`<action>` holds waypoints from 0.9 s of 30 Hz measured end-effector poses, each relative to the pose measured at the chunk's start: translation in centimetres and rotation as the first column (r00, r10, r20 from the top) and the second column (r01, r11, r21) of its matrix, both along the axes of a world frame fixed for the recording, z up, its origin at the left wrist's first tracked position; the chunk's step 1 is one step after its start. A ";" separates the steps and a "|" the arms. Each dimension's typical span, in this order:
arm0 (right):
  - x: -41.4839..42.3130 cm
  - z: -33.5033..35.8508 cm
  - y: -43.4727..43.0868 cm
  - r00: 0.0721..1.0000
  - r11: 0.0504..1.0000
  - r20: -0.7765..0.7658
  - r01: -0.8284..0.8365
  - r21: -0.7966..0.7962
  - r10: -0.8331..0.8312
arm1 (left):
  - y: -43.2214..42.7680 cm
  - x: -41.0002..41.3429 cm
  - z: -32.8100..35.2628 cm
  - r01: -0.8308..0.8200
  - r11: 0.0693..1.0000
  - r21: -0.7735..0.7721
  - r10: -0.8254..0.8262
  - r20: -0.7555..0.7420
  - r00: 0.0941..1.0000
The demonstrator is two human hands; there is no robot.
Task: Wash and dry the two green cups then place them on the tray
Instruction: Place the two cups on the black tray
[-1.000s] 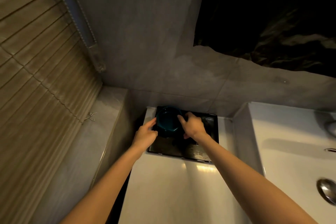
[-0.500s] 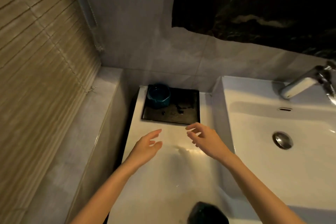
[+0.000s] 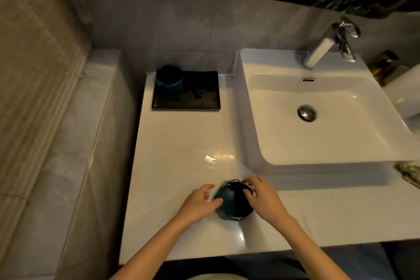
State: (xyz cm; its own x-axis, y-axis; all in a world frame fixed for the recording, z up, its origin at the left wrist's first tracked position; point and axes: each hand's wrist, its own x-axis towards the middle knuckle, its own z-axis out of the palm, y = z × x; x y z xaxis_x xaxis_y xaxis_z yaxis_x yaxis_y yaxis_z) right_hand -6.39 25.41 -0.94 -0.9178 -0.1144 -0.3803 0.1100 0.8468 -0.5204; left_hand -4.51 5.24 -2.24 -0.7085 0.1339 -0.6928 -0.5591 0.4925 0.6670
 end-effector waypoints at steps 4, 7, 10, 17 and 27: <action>1.3 -0.7 0.3 1.000 0.992 0.015 -0.018 0.124 0.016 | 1.4 1.3 -0.3 -0.035 0.999 -0.004 0.034 -0.078 0.996; 1.6 -1.1 0.1 0.995 0.974 0.086 -0.064 0.219 0.047 | 2.0 1.5 -0.3 -0.093 0.995 -0.029 0.089 -0.113 0.990; 1.5 -1.5 -0.3 0.991 0.966 0.113 -0.093 0.241 0.067 | 2.5 1.4 0.0 -0.132 0.990 -0.052 0.124 -0.132 0.983; 0.5 -0.9 -1.9 0.991 0.966 0.089 -0.114 0.234 0.096 | 1.7 0.2 0.9 -0.210 0.973 -0.094 0.194 -0.156 0.968; -10.4 2.2 -7.0 0.997 0.988 -0.011 -0.077 0.136 0.079 | -3.6 -9.3 4.5 -0.385 0.922 -0.024 0.369 -0.242 0.898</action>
